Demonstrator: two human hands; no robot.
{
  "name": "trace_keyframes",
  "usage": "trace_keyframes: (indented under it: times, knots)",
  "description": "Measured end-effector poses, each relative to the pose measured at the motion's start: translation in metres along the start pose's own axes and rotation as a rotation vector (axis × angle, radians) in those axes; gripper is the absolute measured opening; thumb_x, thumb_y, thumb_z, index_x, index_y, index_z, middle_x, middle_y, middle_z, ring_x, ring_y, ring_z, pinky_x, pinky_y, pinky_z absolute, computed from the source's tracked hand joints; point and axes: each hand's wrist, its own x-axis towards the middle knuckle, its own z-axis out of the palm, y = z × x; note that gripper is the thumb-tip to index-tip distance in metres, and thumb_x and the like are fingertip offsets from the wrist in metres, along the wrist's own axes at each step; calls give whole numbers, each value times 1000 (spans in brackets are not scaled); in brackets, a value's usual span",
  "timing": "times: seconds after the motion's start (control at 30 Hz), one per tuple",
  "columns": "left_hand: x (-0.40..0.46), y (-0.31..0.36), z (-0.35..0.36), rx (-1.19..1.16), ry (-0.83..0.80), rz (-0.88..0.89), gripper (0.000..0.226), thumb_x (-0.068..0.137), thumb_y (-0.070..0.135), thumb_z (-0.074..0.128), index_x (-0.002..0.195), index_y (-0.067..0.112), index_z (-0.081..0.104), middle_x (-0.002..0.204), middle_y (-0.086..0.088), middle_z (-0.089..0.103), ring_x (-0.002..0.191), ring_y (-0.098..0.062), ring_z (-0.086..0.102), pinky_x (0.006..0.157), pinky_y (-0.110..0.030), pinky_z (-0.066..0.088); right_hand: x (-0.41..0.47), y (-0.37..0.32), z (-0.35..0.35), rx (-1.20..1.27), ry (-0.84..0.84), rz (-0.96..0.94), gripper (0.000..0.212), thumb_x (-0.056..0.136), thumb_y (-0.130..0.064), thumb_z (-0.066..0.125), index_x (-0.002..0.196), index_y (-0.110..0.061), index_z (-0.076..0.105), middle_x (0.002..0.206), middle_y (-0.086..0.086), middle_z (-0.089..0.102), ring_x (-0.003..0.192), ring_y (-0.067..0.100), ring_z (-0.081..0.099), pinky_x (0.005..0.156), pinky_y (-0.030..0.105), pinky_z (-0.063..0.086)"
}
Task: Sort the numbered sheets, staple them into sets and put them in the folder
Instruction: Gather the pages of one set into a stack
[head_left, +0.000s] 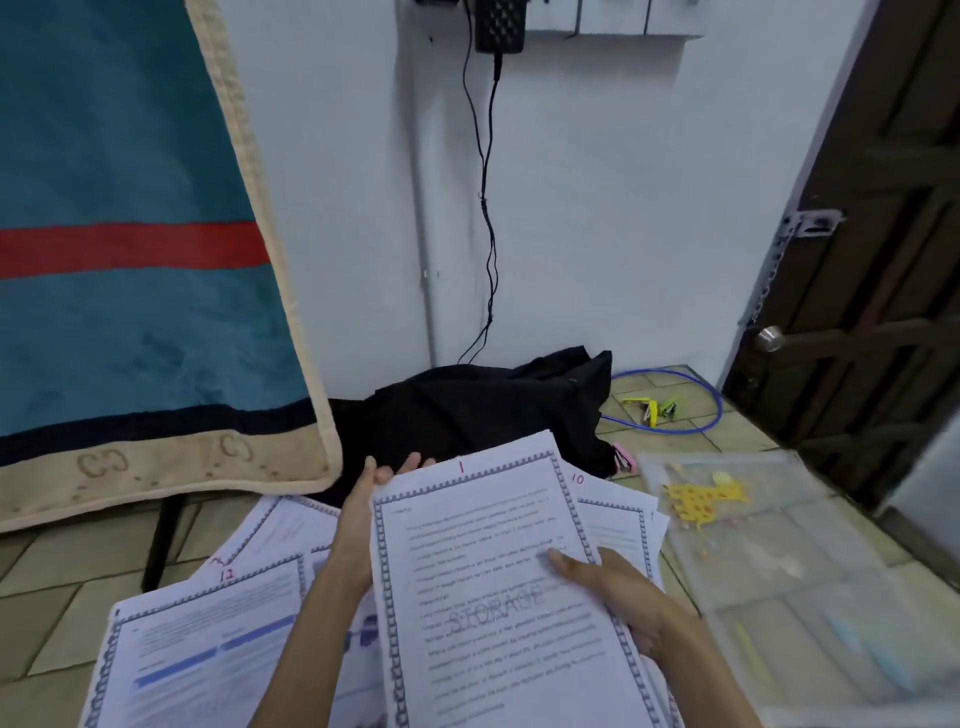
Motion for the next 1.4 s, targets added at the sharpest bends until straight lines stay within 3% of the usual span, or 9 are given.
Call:
trace_keyframes:
  times: [0.17,0.37,0.47,0.63,0.83,1.07,1.2,1.3,1.4]
  knots:
    - [15,-26,-10,104,54,-55,49,96,39,39,54,15,40,113,-6,62,107,-21,57,76,-40,45,-3,14,-7,-63,24,23,50,72,-20,81,117,-14,62,114,2,70,103,18,68,88,37,54]
    - [39,-27,-18,466,25,-36,31,98,30,40,125,20,52,117,8,64,110,-13,58,90,-35,45,10,19,-17,-56,128,37,63,61,-24,87,116,-9,60,107,2,73,96,20,70,82,38,58]
    - [43,-23,-13,479,58,-21,23,100,24,37,118,18,50,112,7,66,104,-13,60,80,-33,48,14,15,-16,-14,83,20,60,59,-20,85,113,-8,63,106,6,73,96,24,70,86,45,56]
    - [52,-19,-10,513,83,-48,28,99,28,41,123,17,51,116,-2,65,106,-21,61,93,-40,46,18,12,-16,43,100,-1,48,65,-8,82,110,-4,65,102,9,74,93,27,71,81,44,57]
    - [46,-31,-24,665,50,-250,34,91,20,55,119,3,60,115,-20,66,104,-36,64,84,-47,54,26,6,-17,77,181,-57,30,74,-1,75,102,-7,67,93,4,75,82,18,73,63,29,58]
    - [54,-38,-28,847,130,-187,31,87,13,63,116,3,61,112,-18,67,97,-33,66,87,-50,52,40,14,-17,8,174,33,44,73,-11,78,114,-5,63,110,8,71,94,20,70,79,35,58]
    - [57,-38,-32,914,152,-171,28,87,14,63,113,3,61,107,-16,68,97,-33,66,89,-51,51,38,-5,-34,-83,74,144,51,76,-39,72,109,-2,64,102,11,73,92,23,71,83,36,57]
    - [56,-38,-33,959,105,-162,16,87,17,63,102,10,64,100,-11,70,93,-28,67,88,-48,52,61,-37,-67,-254,481,43,34,93,-24,57,103,8,65,81,15,69,63,23,67,66,32,56]
    - [53,-39,-31,981,61,-157,16,88,19,63,101,12,63,98,-7,70,91,-23,68,80,-40,55,96,-60,-96,-567,855,-69,25,87,5,48,103,13,65,104,30,66,98,39,64,81,41,50]
